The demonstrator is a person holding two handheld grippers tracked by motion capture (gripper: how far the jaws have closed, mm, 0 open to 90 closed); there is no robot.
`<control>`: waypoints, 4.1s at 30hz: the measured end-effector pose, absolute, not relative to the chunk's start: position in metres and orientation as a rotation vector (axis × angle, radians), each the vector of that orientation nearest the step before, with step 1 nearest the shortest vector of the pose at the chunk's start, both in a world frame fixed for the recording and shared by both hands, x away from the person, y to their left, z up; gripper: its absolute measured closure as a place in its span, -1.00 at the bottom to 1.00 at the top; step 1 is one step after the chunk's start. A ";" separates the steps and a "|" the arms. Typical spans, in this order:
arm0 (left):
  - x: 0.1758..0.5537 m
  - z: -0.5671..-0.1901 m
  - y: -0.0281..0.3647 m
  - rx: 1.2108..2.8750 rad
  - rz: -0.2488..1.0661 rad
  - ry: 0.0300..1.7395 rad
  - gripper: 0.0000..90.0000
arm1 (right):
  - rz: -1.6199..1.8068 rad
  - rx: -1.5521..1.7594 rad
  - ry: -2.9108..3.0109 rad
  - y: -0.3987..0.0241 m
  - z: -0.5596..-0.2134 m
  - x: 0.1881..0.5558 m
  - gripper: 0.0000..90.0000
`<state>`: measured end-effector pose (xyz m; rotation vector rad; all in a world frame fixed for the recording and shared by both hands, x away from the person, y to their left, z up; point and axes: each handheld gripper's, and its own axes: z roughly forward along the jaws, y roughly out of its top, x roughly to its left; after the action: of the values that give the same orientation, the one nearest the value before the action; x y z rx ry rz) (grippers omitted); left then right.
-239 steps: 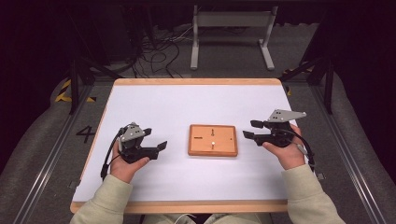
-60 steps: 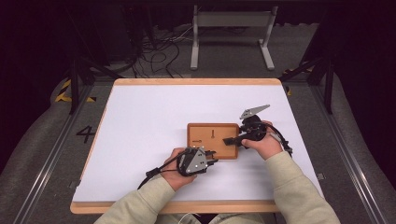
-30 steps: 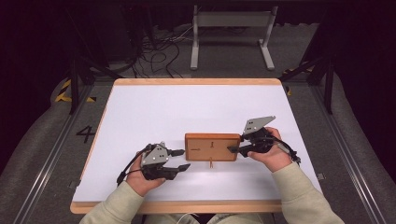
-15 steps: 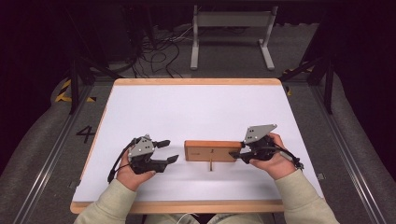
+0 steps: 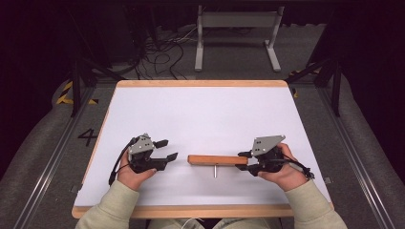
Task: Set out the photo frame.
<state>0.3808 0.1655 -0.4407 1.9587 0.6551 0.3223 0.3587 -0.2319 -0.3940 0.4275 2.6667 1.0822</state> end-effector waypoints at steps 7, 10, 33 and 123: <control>0.384 -0.442 0.169 1.947 0.315 0.669 -0.18 | 1.084 0.440 2.673 -0.233 -0.395 0.356 0.23; 0.385 -0.442 0.171 1.941 0.312 0.680 -0.20 | 1.089 0.479 2.661 -0.235 -0.395 0.355 0.07; 0.389 -0.439 0.180 1.928 0.312 0.722 -0.22 | 0.928 0.543 2.782 -0.254 -0.412 0.348 0.98; 0.376 -0.444 0.200 1.945 0.370 0.773 -0.23 | 1.212 0.897 2.596 -0.173 -0.424 0.470 1.00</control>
<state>0.3759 0.2000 -0.4443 1.9449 0.7734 0.3702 0.4703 -0.1733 -0.4242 0.8971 2.5960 1.2120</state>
